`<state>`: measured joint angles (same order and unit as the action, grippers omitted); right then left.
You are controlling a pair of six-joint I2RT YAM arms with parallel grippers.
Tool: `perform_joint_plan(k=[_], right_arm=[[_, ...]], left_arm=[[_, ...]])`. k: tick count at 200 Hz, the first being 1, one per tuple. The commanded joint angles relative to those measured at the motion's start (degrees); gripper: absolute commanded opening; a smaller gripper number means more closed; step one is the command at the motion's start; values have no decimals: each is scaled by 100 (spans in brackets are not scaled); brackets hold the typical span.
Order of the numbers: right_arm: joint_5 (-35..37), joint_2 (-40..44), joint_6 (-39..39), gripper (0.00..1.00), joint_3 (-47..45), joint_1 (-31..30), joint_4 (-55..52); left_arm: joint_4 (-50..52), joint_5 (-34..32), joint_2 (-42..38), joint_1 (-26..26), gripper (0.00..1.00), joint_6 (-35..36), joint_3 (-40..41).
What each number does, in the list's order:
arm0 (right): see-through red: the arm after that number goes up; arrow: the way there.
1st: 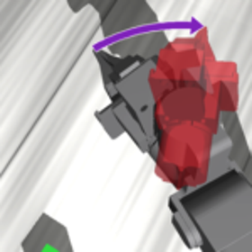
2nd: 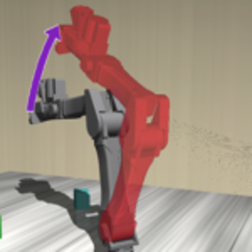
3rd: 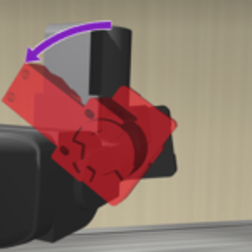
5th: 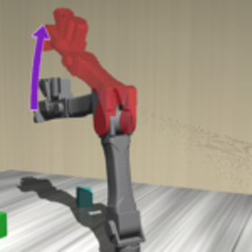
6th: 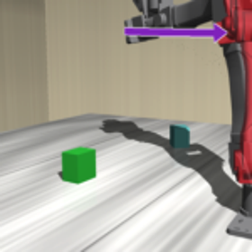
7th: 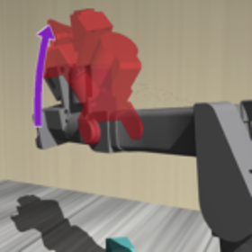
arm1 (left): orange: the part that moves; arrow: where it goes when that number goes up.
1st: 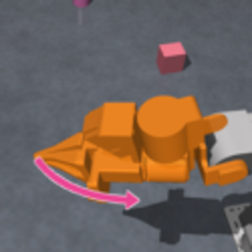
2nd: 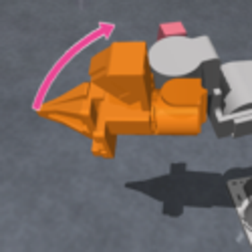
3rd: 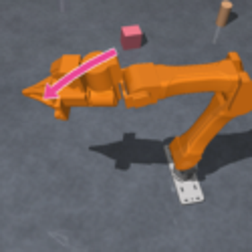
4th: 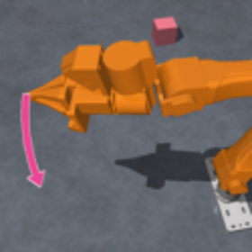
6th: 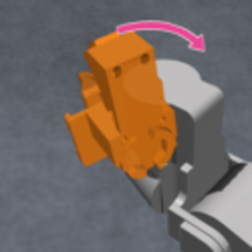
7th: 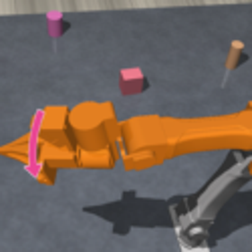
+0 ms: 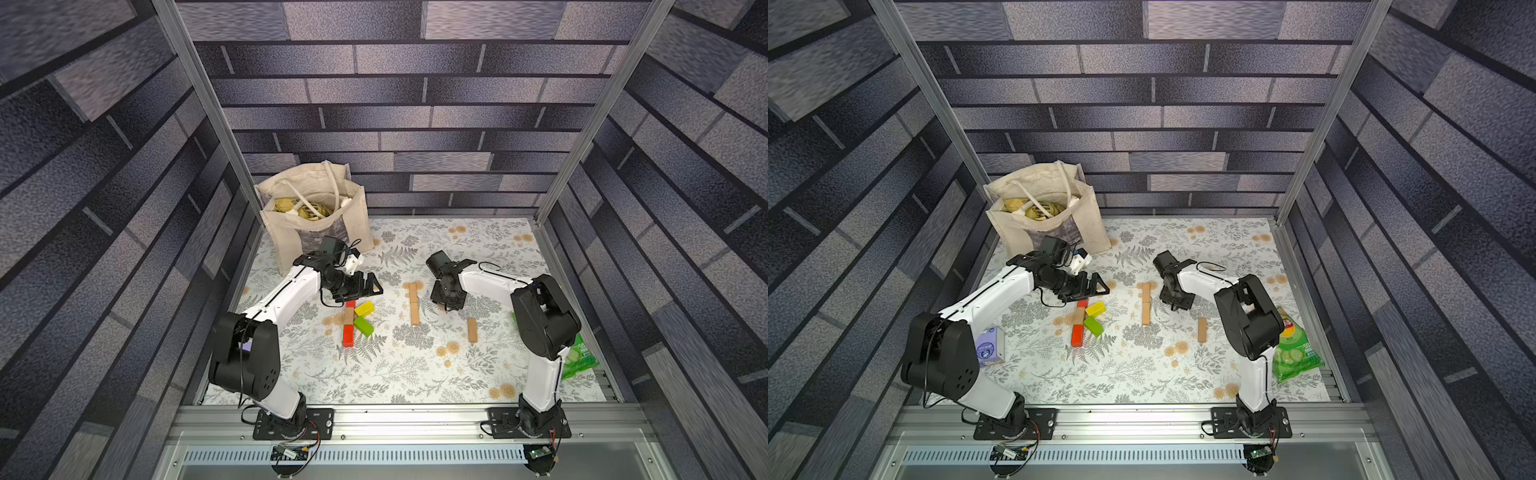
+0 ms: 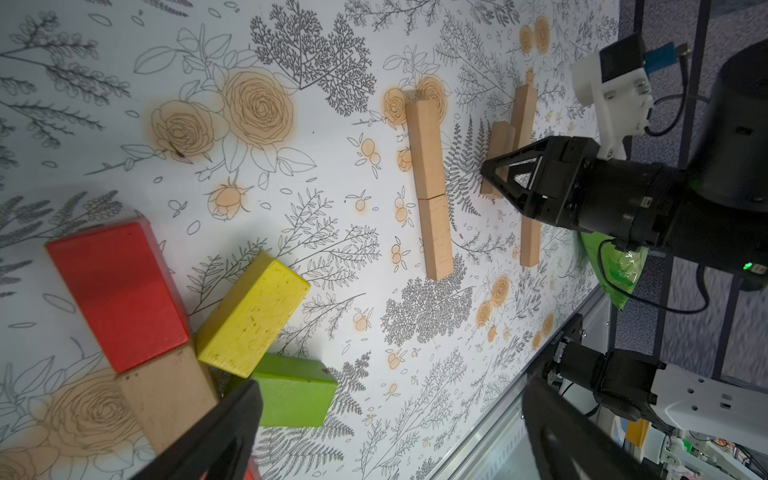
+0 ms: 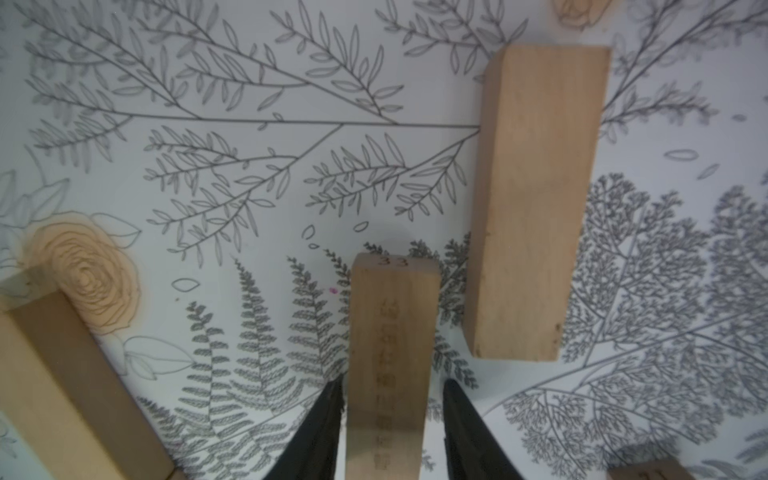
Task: Assemble the letter k with building blocks
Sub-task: Pick up the building block from the center of the board.
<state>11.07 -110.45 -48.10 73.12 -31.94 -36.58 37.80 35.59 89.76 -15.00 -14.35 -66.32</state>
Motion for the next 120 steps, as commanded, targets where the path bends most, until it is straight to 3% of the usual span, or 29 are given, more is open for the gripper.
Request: perform_joint_plan(k=[1, 46, 65, 88, 120], right_arm=[[-21, -116, 37, 35, 44, 46, 30], [-91, -29, 120, 20, -114, 55, 210], [-230, 235, 322, 8, -329, 39, 527], [-328, 641, 676, 8, -425, -49, 525], [33, 930, 1102, 8, 9, -526, -333]], left_arm=[[8, 26, 51, 11, 100, 136, 23], [32, -16, 50, 14, 100, 160, 6], [61, -44, 48, 6, 100, 185, -25], [121, -120, -4, 9, 100, 204, -64], [239, -189, -120, 8, 100, 257, -82]])
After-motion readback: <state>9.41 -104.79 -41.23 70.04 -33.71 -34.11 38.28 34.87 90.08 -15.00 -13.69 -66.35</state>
